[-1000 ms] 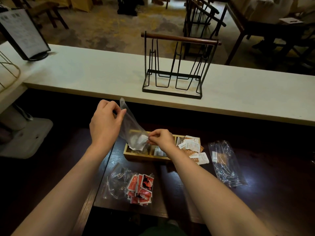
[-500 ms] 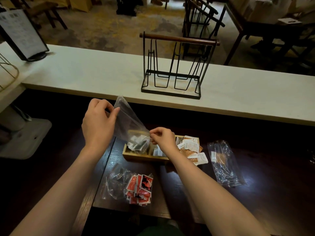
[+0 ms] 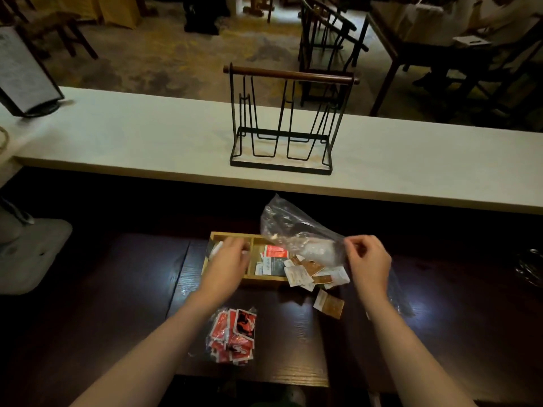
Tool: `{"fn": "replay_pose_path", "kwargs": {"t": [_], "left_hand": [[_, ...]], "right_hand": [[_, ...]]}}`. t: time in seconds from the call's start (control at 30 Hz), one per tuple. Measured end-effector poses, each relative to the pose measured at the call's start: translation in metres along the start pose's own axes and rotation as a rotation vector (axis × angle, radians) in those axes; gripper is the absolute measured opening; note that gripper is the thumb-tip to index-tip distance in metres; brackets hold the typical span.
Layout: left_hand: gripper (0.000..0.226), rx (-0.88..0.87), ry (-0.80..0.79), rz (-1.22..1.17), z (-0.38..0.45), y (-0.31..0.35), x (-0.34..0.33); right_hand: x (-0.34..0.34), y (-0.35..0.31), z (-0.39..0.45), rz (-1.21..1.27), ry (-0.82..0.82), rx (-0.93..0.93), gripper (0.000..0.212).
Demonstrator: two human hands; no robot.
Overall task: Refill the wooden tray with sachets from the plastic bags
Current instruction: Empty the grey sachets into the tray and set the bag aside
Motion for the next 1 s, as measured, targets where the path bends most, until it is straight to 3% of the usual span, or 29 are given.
{"fn": "replay_pose_path", "kwargs": {"t": [0.13, 0.37, 0.53, 0.63, 0.8, 0.9, 1.0], "left_hand": [[0.022, 0.0, -0.229, 0.011, -0.011, -0.001, -0.05], [0.029, 0.033, -0.248, 0.18, 0.019, -0.001, -0.071], [0.042, 0.02, -0.403, 0.38, 0.035, 0.006, -0.085], [0.052, 0.021, -0.415, 0.481, 0.036, 0.007, -0.093], [0.048, 0.001, -0.349, 0.601, 0.033, 0.008, -0.102], [0.036, -0.033, -0.354, 0.623, 0.034, 0.005, -0.106], [0.03, -0.017, -0.378, 0.518, 0.035, 0.003, -0.104]], "right_hand": [[0.018, 0.037, -0.004, -0.073, 0.101, -0.121, 0.008], [0.036, 0.075, -0.016, -0.322, 0.176, -0.212, 0.019], [0.031, 0.1, -0.024, -0.452, -0.094, -0.161, 0.02], [0.023, 0.108, -0.032, -0.461, -0.248, -0.2, 0.018], [0.012, 0.118, -0.046, -0.688, -0.543, -0.082, 0.047], [0.009, 0.119, -0.049, -0.766, -0.589, -0.058, 0.041], [0.006, 0.11, -0.045, -0.792, -0.525, -0.056, 0.033]]}}
Point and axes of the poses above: each hand's wrist, its own z-axis towards the middle knuckle, its own x-axis out of the back of the hand, y = z × x, the point moved 2 cm from there along z, towards the middle knuckle, and after that the axes turned 5 degrees about y, right-handed, at the moved point
